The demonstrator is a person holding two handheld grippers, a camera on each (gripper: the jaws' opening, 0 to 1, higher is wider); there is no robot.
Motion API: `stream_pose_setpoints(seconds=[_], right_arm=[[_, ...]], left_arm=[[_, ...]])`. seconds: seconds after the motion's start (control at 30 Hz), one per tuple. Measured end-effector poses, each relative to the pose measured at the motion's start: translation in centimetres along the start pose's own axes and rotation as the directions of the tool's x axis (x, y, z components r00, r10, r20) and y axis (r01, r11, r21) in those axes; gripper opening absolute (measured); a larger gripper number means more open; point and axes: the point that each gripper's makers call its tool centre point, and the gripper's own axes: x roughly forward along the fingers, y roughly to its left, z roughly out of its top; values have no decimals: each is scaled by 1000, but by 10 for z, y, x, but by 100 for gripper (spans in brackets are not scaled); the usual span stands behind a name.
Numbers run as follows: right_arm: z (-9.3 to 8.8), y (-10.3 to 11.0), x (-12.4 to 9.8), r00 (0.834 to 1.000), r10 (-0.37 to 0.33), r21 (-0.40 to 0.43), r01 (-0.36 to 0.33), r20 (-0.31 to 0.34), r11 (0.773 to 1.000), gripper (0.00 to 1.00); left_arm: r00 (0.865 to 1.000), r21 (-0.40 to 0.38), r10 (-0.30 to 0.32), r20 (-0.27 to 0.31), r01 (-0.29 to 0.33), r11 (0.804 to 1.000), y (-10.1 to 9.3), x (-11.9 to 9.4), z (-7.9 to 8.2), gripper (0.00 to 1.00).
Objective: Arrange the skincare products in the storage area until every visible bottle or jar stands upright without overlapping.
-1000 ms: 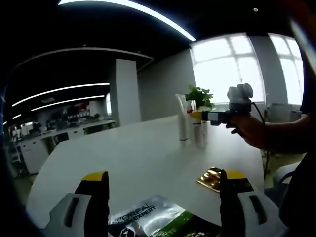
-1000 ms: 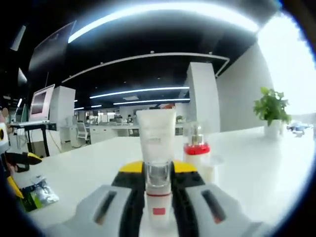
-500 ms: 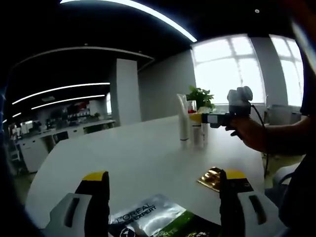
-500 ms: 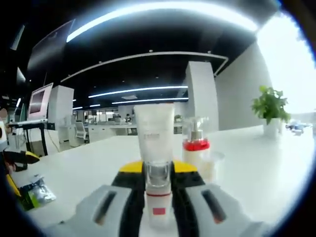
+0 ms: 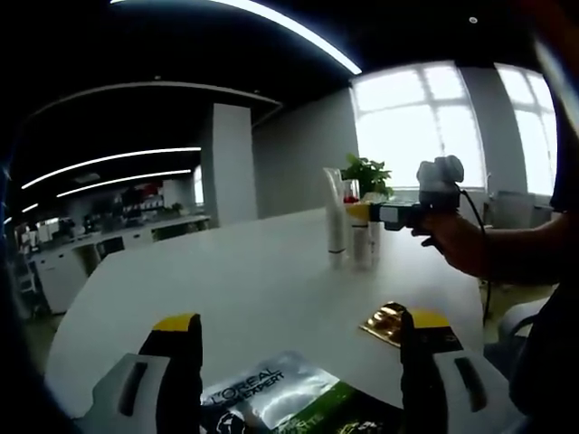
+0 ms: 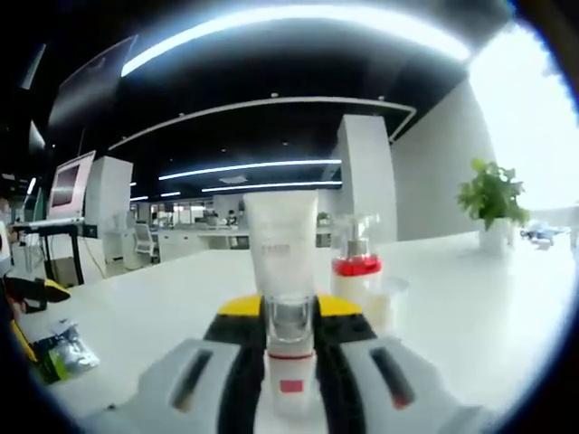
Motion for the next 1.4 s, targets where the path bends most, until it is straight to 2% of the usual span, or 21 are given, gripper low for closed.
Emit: stream_pose_setpoints(seconds=[0.33, 0.47, 0.53, 0.87, 1.1, 1.4], right_arm=[[-1, 5, -3, 1000, 4, 3, -4, -4, 1000, 19], [-5, 6, -4, 1000, 4, 5, -4, -24, 1000, 19], [-6, 4, -4, 1000, 5, 31, -4, -16, 1000, 22], [-15, 2, -3, 999, 6, 46, -4, -51, 999, 35], [-10, 7, -12, 999, 20, 44, -18, -44, 999, 36], [-7, 2, -24, 998, 26, 28, -24, -49, 999, 37]], left_arm=[[1000, -1, 1, 2, -1, 1000, 1, -2, 0, 90], [1000, 1, -3, 1, 3, 1000, 0, -2, 0, 89], [1000, -1, -2, 1, 2, 1000, 0, -2, 0, 89], [1000, -12, 4, 5, -4, 1000, 3, -3, 1, 90], [1000, -7, 5, 9, -5, 1000, 1, -3, 4, 90], [1000, -9, 3, 24, -3, 1000, -6, -4, 12, 90]])
